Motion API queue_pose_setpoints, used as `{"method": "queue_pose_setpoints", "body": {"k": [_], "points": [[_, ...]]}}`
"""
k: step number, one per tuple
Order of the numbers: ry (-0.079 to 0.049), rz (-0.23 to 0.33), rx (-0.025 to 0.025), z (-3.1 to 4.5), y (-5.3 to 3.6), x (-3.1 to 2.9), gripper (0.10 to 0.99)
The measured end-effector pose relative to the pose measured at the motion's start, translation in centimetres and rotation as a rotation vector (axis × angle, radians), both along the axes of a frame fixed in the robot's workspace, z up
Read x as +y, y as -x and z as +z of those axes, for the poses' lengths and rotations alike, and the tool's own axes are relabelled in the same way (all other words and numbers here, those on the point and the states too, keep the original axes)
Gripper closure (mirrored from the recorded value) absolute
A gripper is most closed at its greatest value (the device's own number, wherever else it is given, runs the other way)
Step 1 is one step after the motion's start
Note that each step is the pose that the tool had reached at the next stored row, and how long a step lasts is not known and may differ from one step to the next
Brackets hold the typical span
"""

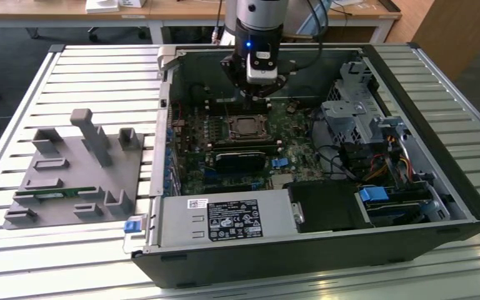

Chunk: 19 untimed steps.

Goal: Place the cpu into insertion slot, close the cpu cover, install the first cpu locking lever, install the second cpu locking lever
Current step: 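Install the first cpu locking lever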

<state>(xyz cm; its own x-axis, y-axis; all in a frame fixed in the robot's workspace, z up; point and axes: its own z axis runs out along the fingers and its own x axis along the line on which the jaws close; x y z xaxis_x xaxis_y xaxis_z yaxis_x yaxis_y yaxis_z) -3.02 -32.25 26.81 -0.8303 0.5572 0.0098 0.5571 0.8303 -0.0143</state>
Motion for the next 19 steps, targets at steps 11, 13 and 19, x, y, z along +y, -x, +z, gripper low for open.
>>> {"method": "queue_pose_setpoints", "body": {"k": [11, 13, 19], "points": [[0.0, 0.2, -0.0001, 0.0, 0.0, 0.0, 0.98], [0.0, 0.234, -0.0003, 0.0, 0.0, 0.0, 0.98], [0.0, 0.342, -0.0004, -0.01, 0.0, 0.0, 0.98]]}}
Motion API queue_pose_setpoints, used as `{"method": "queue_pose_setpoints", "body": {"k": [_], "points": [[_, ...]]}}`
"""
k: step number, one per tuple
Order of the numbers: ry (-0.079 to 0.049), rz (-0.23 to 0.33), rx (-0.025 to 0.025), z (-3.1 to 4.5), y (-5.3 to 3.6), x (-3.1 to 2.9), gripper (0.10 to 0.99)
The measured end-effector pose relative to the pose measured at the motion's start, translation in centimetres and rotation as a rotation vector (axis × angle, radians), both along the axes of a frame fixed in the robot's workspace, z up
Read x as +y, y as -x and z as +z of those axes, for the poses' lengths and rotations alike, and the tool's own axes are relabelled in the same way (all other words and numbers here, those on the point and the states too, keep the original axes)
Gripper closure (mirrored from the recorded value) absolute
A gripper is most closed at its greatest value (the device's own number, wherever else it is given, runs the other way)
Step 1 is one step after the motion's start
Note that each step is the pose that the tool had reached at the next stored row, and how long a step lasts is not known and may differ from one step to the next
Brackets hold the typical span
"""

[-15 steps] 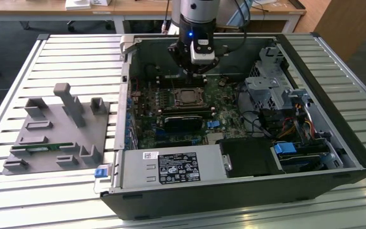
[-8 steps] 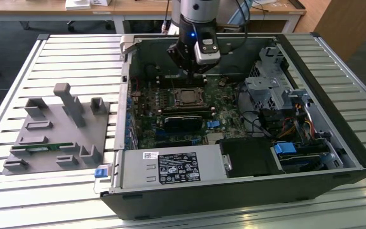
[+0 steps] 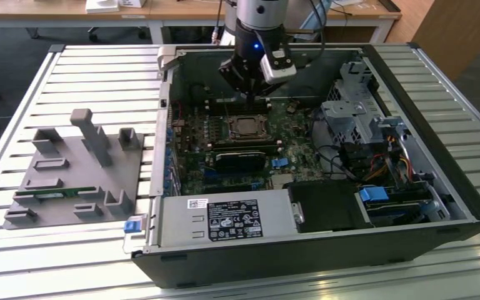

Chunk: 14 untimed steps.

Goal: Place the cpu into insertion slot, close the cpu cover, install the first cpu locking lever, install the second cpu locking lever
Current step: 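Install the first cpu locking lever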

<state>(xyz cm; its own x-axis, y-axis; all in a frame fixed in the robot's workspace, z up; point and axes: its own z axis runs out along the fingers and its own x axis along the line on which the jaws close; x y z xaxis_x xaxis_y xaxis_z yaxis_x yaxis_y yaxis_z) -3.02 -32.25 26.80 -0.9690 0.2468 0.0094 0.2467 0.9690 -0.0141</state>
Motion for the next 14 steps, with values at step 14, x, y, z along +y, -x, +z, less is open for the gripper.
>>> {"method": "queue_pose_setpoints", "body": {"k": [14], "points": [[0.0, 0.255, 0.0, -0.09, 0.0, 0.0, 0.98]]}}
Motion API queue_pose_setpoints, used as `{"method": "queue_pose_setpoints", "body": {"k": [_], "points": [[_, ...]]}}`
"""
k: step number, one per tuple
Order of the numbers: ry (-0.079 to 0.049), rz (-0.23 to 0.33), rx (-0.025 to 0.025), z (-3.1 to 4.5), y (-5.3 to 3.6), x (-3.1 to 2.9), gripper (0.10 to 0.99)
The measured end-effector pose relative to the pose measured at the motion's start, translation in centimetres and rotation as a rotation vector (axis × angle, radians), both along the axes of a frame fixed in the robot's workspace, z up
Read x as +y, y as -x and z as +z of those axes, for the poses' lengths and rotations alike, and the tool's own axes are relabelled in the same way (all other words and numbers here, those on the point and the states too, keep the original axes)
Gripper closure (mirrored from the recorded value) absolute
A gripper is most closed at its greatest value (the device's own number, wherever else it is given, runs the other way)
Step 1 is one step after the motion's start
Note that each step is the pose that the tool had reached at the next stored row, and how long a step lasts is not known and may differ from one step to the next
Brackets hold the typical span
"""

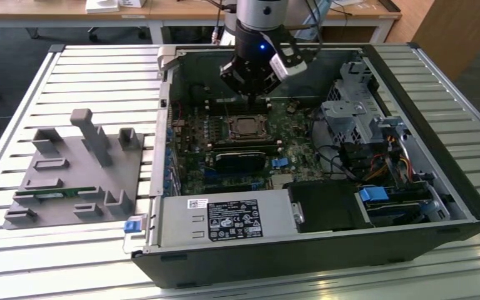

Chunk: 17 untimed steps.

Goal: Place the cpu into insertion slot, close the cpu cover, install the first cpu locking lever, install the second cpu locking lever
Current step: 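Install the first cpu locking lever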

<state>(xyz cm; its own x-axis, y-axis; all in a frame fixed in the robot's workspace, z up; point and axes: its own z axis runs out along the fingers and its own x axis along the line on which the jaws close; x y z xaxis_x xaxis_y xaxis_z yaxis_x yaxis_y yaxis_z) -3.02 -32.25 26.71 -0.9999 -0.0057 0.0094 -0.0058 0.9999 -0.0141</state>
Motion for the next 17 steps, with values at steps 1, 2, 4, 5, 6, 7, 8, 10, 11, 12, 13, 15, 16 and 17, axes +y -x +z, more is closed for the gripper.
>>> {"method": "queue_pose_setpoints", "body": {"k": [1, 2, 4, 5, 6, 7, 8, 10, 11, 12, 13, 15, 16, 17], "points": [[0.0, 0.018, 0.0, -0.01, 0.0, 0.0, 0.98], [0.0, 0.036, -0.0001, -0.02, 0.0, 0.0, 0.98], [0.0, 0.072, 0.0, -0.05, 0.0, 0.0, 0.98], [0.0, 0.092, -0.0001, -0.06, 0.0, 0.0, 0.98], [0.0, 0.11, -0.0001, -0.07, 0.0, 0.0, 0.98], [0.0, 0.128, 0.0, -0.08, 0.0, 0.0, 0.98], [0.0, 0.146, 0.0, -0.09, 0.0, 0.0, 0.98], [0.0, 0.18, -0.001, -0.11, 0.0, 0.0, 0.98], [0.0, 0.188, -0.004, -0.12, 0.01, 0.0, 0.98], [0.0, 0.191, -0.0094, -0.14, 0.05, 0.0, 0.98], [-0.001, 0.192, -0.0179, -0.17, 0.2, 0.0, 0.98], [-0.003, 0.191, -0.0277, -0.22, 0.53, 0.01, 0.98], [-0.002, 0.182, -0.0278, -0.23, 0.56, 0.02, 0.98], [-0.002, 0.167, -0.0279, -0.26, 0.56, 0.02, 0.98]]}}
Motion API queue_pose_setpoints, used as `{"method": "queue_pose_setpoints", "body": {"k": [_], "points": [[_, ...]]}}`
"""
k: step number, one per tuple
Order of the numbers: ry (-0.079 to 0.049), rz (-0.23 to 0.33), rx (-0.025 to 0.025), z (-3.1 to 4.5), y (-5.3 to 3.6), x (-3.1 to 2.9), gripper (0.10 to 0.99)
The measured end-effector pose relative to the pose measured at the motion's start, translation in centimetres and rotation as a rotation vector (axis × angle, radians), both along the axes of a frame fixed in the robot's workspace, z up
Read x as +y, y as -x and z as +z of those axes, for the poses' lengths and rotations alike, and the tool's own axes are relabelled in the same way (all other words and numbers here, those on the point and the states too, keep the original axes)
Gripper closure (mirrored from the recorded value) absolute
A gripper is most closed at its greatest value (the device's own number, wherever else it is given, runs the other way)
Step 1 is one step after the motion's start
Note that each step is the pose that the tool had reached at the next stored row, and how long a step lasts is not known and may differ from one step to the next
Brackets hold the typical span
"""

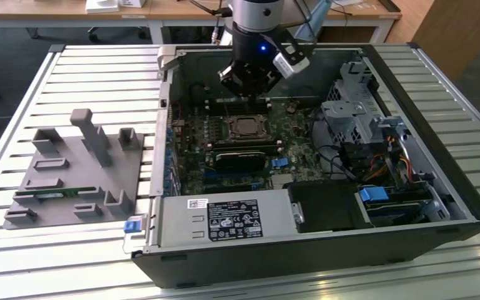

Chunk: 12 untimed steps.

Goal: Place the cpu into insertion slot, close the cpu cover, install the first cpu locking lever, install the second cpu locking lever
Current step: 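Install the first cpu locking lever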

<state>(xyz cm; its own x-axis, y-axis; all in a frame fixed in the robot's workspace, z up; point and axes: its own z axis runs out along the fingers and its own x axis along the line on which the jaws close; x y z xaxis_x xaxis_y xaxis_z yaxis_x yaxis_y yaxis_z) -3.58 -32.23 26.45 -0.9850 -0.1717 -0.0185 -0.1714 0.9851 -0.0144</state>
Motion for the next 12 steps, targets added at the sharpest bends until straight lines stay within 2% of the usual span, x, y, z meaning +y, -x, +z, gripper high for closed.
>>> {"method": "queue_pose_setpoints", "body": {"k": [3, 4, 7, 8, 12], "points": [[0.0, -0.052, 0.0001, -0.08, 0.0, -0.01, 0.98], [-0.004, -0.063, 0.0002, -0.08, 0.01, -0.01, 0.98], [-0.038, -0.08, 0.0013, -0.1, 0.01, -0.01, 0.98], [-0.042, -0.088, 0.0014, -0.11, 0.02, 0.0, 0.98], [-0.042, -0.14, 0.0003, -0.16, 0.09, -0.01, 0.98]]}}
